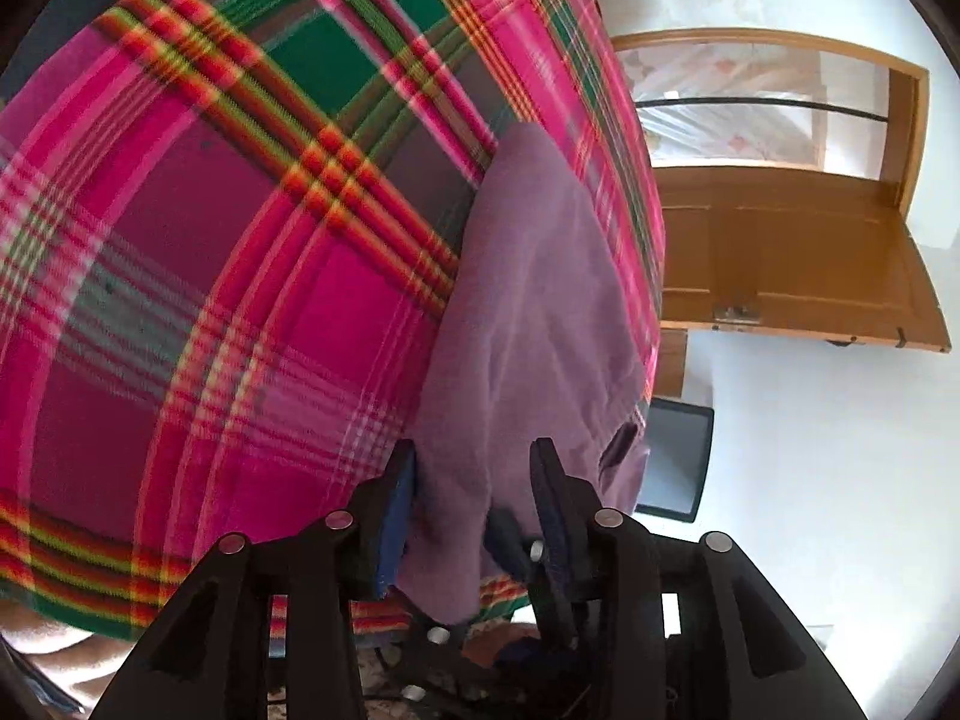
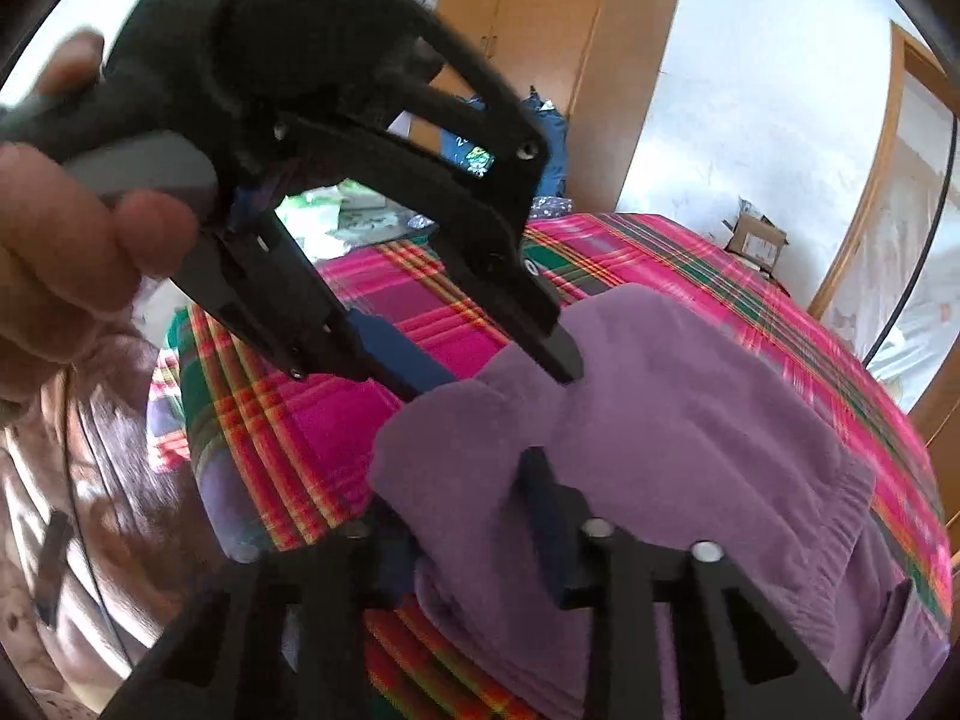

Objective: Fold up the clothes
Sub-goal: 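Move both grippers to the folded garment's waistband edge, then grasp the purple garment edge with both grippers and lift it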

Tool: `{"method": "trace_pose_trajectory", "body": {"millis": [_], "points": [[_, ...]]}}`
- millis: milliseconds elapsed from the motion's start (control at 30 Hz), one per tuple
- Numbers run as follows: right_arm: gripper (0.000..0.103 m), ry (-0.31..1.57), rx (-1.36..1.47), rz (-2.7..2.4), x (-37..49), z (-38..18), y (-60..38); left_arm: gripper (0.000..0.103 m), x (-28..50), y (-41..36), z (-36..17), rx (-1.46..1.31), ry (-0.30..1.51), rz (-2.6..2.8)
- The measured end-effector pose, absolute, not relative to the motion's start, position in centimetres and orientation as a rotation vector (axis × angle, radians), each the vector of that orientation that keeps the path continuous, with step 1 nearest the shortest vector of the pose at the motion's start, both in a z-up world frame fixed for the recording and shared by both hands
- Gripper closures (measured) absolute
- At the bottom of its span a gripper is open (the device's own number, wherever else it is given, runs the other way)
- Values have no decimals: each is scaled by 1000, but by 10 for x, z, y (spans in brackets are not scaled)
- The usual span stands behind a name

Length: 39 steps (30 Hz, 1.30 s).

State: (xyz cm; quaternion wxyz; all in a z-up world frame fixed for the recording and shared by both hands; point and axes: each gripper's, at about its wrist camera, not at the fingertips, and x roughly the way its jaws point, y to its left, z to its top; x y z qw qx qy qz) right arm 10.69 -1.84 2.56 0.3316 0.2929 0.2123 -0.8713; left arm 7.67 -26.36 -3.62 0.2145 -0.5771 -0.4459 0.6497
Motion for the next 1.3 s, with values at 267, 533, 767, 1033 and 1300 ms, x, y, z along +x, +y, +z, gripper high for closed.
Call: {"method": "trace_pose_trajectory", "body": {"millis": [267,533,767,1033,1300], "points": [[85,453,755,-2277,103,46,-2,60,39,-242,-26,-1617,-1174,1801],[85,363,749,-2255,103,62,15,62,-8,-220,-21,-1641,-1147,1772],[85,326,747,-2250,111,67,20,86,-28,-202,-17,-1667,-1089,1796],[85,315,724,-2224,114,74,11,90,-23,-198,2,-1608,-1070,1847],[85,244,713,-2152,114,77,9,90,-10,-211,13,-1607,-1035,1933]]}}
